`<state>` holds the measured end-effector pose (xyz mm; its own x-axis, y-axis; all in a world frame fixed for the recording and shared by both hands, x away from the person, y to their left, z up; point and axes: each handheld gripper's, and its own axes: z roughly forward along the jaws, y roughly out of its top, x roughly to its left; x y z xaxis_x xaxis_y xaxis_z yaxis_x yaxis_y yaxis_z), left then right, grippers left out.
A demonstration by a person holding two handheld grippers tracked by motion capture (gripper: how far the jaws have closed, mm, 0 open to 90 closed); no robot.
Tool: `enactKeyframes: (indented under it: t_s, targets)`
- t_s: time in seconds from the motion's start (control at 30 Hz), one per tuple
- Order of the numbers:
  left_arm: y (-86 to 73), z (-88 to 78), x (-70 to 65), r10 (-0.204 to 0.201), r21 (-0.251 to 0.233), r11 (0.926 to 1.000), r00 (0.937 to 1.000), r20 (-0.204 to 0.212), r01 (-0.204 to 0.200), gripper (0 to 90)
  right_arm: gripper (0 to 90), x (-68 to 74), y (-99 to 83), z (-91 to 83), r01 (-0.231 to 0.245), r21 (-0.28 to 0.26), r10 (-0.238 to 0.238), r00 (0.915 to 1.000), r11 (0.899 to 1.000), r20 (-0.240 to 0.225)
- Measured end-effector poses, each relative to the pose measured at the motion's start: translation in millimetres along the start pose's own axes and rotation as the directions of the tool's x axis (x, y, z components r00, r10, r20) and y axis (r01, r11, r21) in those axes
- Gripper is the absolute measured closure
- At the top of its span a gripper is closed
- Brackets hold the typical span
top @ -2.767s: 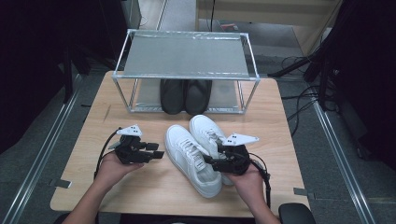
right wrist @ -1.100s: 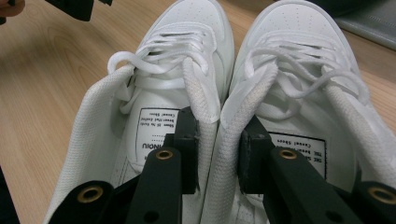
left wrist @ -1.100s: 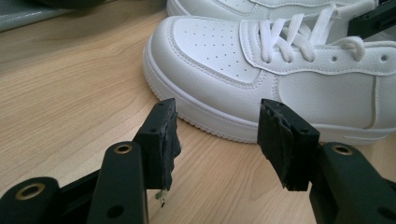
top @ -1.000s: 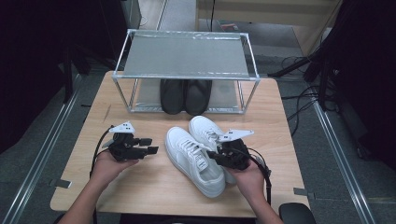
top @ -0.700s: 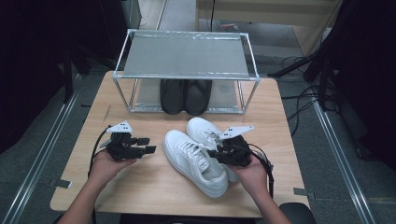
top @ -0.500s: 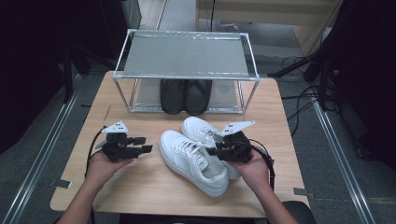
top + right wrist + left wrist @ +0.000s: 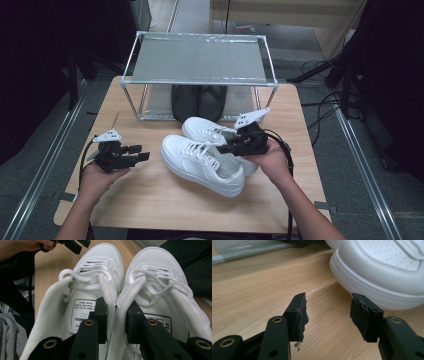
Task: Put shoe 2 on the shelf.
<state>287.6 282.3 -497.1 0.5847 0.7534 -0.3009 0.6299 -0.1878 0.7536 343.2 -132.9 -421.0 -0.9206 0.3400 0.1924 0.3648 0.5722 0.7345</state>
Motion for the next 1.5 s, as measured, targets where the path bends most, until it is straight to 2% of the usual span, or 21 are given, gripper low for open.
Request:
enactKeyframes:
  t_s: [0.17, 0.3, 0.53, 0.83, 1.03, 1.23, 1.33, 1.37, 1.5]
  targets:
    - [-0.7, -1.2, 2.7, -0.004, 0.0, 1.0, 0.9999, -0.009, 0.004, 47.0, 76.1, -3.6, 21.9, -1.4, 0.061, 0.023, -0.061, 0.998, 0.998, -0.013]
    - [-1.4, -2.9, 5.5, -0.01, -0.005, 0.9999, 0.9999, -0.006, 0.01, 47.1, 76.1, -4.8, 37.5, 0.1, 0.075, 0.036, -0.074, 0.997, 0.997, -0.023]
    - [-3.6, -2.0, 8.9, -0.006, 0.027, 0.9996, 0.9999, -0.016, 0.007, 46.9, 76.1, -1.9, 62.2, -3.9, 0.104, 0.015, -0.103, 0.993, 0.994, -0.057]
    - [-4.2, -2.2, 9.9, 0.002, 0.03, 0.9996, 1.0, -0.009, -0.002, 46.9, 76.1, 5.0, 93.7, -20.4, 0.136, -0.022, -0.137, 0.9882, 0.99, -0.069]
    - [-4.4, -2.6, 10.4, 0.003, 0.022, 0.9997, 0.9999, -0.013, -0.003, 46.8, 76.1, 6.6, 114.7, -35.6, 0.111, -0.064, -0.116, 0.991, 0.992, -0.067]
    - [-4.5, -2.2, 10.5, 0.003, 0.026, 0.9997, 1.0, -0.009, -0.003, 46.8, 76.0, 8.1, 136.4, -53.2, 0.11, -0.101, -0.116, 0.9919, 0.989, -0.053]
    - [-4.3, -1.9, 10.5, 0.006, 0.028, 0.9996, 0.9999, -0.01, -0.006, 46.8, 76.0, 5.0, 152.1, -63.1, 0.09, -0.12, -0.093, 0.9954, 0.989, -0.022]
    - [-4.2, -1.9, 10.4, 0.009, 0.031, 0.9995, 0.9999, -0.01, -0.008, 46.8, 76.0, 5.0, 152.1, -63.1, 0.09, -0.12, -0.093, 0.9954, 0.989, -0.022]
    - [-4.1, -0.7, 8.9, 0.019, 0.034, 0.9992, 0.9998, -0.007, -0.019, 46.8, 76.1, -1.4, 165.0, -68.0, 0.063, -0.132, -0.059, 0.9975, 0.989, 0.038]
